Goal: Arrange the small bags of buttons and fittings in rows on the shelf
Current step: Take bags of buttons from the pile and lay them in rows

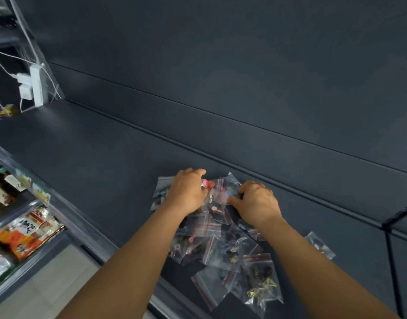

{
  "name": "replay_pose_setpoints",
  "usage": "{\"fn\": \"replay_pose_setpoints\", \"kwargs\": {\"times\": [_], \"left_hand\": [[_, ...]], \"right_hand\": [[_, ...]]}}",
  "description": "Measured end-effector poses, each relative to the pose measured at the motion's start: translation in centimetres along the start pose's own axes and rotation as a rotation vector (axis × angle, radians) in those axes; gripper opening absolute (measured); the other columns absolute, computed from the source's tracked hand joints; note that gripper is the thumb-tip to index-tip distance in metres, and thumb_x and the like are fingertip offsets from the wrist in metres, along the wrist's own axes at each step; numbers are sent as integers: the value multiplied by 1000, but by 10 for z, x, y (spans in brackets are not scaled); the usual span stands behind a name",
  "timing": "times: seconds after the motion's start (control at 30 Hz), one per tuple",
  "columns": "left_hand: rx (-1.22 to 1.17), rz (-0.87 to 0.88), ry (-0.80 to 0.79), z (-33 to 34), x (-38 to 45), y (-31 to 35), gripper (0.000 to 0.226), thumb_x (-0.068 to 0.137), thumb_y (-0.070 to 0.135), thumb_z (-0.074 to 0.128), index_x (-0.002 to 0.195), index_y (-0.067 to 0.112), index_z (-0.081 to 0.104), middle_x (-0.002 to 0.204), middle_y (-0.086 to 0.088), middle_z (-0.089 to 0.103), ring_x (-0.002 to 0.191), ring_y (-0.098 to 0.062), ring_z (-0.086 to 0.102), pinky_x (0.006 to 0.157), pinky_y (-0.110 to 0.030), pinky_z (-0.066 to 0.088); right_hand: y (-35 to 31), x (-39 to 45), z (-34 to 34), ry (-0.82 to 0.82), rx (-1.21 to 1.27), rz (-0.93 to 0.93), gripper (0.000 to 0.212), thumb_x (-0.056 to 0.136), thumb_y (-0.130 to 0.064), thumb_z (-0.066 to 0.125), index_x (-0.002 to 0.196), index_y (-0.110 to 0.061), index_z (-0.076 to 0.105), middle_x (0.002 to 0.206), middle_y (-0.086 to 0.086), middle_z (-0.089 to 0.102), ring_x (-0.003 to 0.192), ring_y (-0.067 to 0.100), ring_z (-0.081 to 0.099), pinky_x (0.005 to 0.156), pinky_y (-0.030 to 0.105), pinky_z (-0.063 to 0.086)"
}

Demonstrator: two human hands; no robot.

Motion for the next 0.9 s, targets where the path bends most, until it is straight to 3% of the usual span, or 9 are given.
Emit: {"fn": "replay_pose_setpoints", "kwargs": {"times": [0.1,0.17,0.23,0.3,0.47,0.63,0.8,0.9], "left_hand": [[-45,-6,18,-2,1,1,34,86,26,64,119,19,63,115,-6,65,108,-26,56,94,-38,46],[-93,-1,62,-7,-1,2,19,85,25,64,103,20,69,106,-5,67,101,-26,58,90,-38,47],[-186,-24,117,-16,-5,-1,9,85,23,63,92,21,69,101,-3,66,97,-24,58,87,-37,47],[-325,-60,149,-26,-8,-4,2,85,19,62,85,21,63,94,0,66,89,-20,59,78,-31,47],[-659,-69,105,-42,-19,1,9,85,16,61,86,24,56,78,5,62,64,-9,54,58,-23,39],[-768,-82,63,-43,-35,11,13,89,24,58,89,14,67,76,-3,68,63,-12,56,59,-26,42],[-737,-99,51,-37,-51,14,11,90,28,57,91,20,66,68,2,65,52,-9,52,46,-19,38],[-723,-103,58,-35,-62,12,9,91,27,57,95,21,63,71,9,63,58,-4,54,51,-19,40]], "right_hand": [[-6,3,4,-29,8,31,16,90,-22,50,92,-8,58,102,12,66,103,29,59,82,29,44],[-11,2,1,-20,-26,-2,18,92,-12,44,102,-8,59,105,11,65,104,27,58,84,28,42],[-11,0,-5,13,16,-34,18,94,-12,41,102,-12,57,101,9,64,101,27,58,77,27,40],[-6,-1,-13,53,140,-29,12,94,-15,43,91,-16,54,85,3,63,90,28,60,69,27,40],[3,-9,-29,122,360,-3,9,87,-11,50,84,-15,57,69,-4,57,72,21,56,65,26,42],[17,-23,-33,137,582,79,12,89,-9,48,92,-18,55,86,3,65,80,23,63,73,36,54],[33,-41,-39,274,273,97,29,92,-12,50,120,-17,49,116,8,51,96,27,54,72,30,41],[12,-52,-43,398,220,-108,28,90,-14,55,118,-20,57,121,4,49,106,25,52,80,27,41]]}}
Point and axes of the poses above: each hand's wrist, its own x-axis towards the middle knuckle, its own z-axis out of the palm, y = z × x, the point moved 6 cm from there along x, towards the middle knuckle
